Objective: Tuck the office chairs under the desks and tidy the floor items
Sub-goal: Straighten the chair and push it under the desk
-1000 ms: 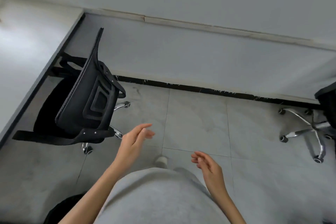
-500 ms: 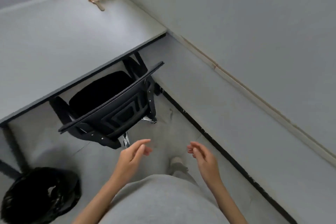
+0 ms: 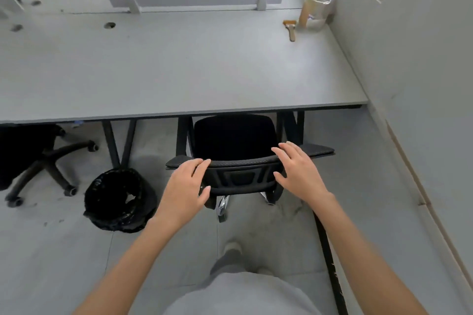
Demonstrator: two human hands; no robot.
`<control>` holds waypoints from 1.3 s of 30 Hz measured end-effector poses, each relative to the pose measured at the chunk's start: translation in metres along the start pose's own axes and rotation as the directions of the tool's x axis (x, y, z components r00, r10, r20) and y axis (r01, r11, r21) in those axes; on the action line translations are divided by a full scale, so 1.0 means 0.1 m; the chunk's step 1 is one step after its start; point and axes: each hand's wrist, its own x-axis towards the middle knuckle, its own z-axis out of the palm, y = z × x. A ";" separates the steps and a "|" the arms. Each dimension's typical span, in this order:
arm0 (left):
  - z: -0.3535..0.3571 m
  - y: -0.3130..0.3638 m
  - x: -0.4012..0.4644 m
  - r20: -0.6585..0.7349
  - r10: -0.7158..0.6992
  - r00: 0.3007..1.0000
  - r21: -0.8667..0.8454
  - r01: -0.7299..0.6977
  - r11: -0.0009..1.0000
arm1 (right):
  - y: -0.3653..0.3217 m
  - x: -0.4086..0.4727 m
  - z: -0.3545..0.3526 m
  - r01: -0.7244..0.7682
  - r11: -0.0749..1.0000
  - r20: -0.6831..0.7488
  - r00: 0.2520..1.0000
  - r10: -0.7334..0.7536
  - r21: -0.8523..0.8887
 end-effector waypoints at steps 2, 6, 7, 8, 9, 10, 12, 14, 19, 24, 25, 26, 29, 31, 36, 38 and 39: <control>0.13 -0.09 0.20 0.063 0.005 0.998 0.145 -0.015 0.989 | 0.09 0.15 0.10 -0.003 0.998 0.111 0.994 0.010 -0.065; 0.27 -0.07 0.53 0.169 -0.005 0.986 0.219 -0.032 0.975 | 0.25 0.37 0.11 -0.007 0.991 0.222 0.974 0.037 -0.133; 0.27 -0.07 0.59 0.182 0.016 0.983 0.235 -0.059 0.970 | 0.29 0.41 0.10 -0.013 0.991 0.262 0.964 0.048 -0.134; 0.28 -0.09 0.64 0.194 0.046 0.980 0.256 -0.096 0.962 | 0.32 0.46 0.09 -0.009 0.990 0.299 0.953 0.052 -0.142; 0.28 -0.10 0.69 0.196 0.057 0.979 0.264 -0.109 0.958 | 0.35 0.51 0.08 0.005 0.988 0.332 0.942 0.046 -0.153; 0.29 -0.11 0.73 0.190 0.057 0.980 0.256 -0.106 0.961 | 0.37 0.54 0.07 0.026 0.986 0.351 0.936 0.033 -0.162; 0.34 -0.13 0.78 0.149 0.032 0.988 0.236 -0.067 0.970 | 0.42 0.60 0.06 0.065 0.982 0.350 0.937 0.001 -0.177; 0.40 -0.07 0.81 0.138 -0.006 0.990 0.233 -0.026 0.972 | 0.52 0.66 0.04 0.084 0.980 0.331 0.943 -0.020 -0.182; 0.54 0.14 1.00 0.108 -0.112 0.988 0.193 0.090 0.977 | 0.74 1.00 -0.09 0.110 0.971 0.324 0.946 -0.036 -0.214; 0.51 0.11 1.17 0.085 -0.207 0.975 0.108 0.197 0.974 | 0.75 1.28 -0.11 0.121 0.970 0.330 0.943 -0.047 -0.209; 0.51 0.07 1.15 0.058 -0.187 0.981 0.107 0.180 0.978 | 0.73 1.28 -0.08 0.122 0.973 0.324 0.945 -0.053 -0.196; 0.50 0.03 1.11 0.051 -0.171 0.984 0.127 0.163 0.978 | 0.70 1.27 -0.04 0.127 0.975 0.313 0.948 -0.065 -0.184; 0.44 -0.05 0.94 0.069 -0.187 0.980 0.172 0.173 0.970 | 0.61 1.14 0.05 0.166 0.972 0.283 0.952 -0.115 -0.166; 0.41 -0.05 0.77 0.085 -0.192 0.978 0.189 0.173 0.967 | 0.57 1.01 0.10 0.197 0.969 0.287 0.946 -0.149 -0.148; 0.47 0.14 0.24 0.075 -0.219 0.973 0.191 0.202 0.961 | 0.54 0.72 0.18 0.272 0.956 0.275 0.933 -0.234 -0.108; 0.50 0.22 0.04 0.059 -0.229 0.972 0.195 0.214 0.957 | 0.51 0.61 0.23 0.299 0.950 0.267 0.926 -0.267 -0.087; 0.51 0.23 -0.07 0.044 -0.229 0.972 0.193 0.217 0.957 | 0.49 0.55 0.25 0.313 0.947 0.263 0.922 -0.283 -0.079</control>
